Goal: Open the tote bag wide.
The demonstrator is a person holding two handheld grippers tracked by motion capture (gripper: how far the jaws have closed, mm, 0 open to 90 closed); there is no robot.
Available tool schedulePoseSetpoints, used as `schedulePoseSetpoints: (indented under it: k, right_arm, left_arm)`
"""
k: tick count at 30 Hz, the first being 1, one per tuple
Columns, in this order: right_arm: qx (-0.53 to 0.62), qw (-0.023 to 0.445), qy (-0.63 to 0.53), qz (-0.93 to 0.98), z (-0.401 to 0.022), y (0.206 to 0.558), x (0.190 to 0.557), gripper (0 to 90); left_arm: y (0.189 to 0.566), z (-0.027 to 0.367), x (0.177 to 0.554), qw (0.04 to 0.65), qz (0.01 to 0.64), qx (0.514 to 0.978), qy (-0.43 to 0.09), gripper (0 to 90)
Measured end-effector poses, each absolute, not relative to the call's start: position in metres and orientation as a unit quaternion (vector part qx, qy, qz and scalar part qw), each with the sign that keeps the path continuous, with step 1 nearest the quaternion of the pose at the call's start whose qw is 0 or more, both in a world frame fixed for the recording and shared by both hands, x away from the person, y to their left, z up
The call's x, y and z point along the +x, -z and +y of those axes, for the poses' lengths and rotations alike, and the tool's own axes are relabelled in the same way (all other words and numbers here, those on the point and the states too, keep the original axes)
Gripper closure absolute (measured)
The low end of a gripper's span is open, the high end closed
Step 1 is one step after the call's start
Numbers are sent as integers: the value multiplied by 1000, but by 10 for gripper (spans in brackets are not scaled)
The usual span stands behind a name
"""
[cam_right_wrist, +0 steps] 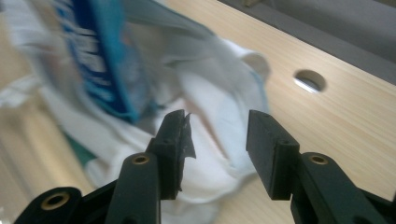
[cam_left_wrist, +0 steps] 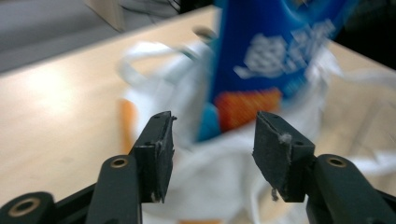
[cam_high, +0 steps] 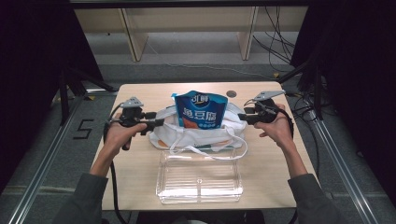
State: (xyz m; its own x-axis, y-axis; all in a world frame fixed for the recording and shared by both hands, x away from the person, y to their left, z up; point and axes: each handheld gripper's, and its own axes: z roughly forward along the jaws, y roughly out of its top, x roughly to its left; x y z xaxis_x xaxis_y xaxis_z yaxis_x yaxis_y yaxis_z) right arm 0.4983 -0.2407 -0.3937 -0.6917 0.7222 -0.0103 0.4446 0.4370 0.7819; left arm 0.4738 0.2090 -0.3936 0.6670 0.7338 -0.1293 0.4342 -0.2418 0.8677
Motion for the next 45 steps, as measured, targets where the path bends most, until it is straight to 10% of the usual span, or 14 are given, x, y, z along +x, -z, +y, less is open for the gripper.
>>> schedulePoseSetpoints:
  k: [8,14,27,34,45]
  right_arm:
    - [396,167,-361,827,-242,419,528,606]
    - [409,149,-323,840,-240,449,550,900]
    - [402,130,-307,853,-226,491,569,900]
    - [399,144,-370,827,-236,431,531,642]
    - [346,79,-367,860,-234,413,448,573]
  left_arm:
    - [410,206,511,419,407,795,-164,497]
    - [453,206,537,399,427,799,-137,841]
    - [498,204,542,387,445,799,-116,861]
    - [496,206,541,389,446,799,-105,849]
    - [495,205,539,389,443,799,-113,825]
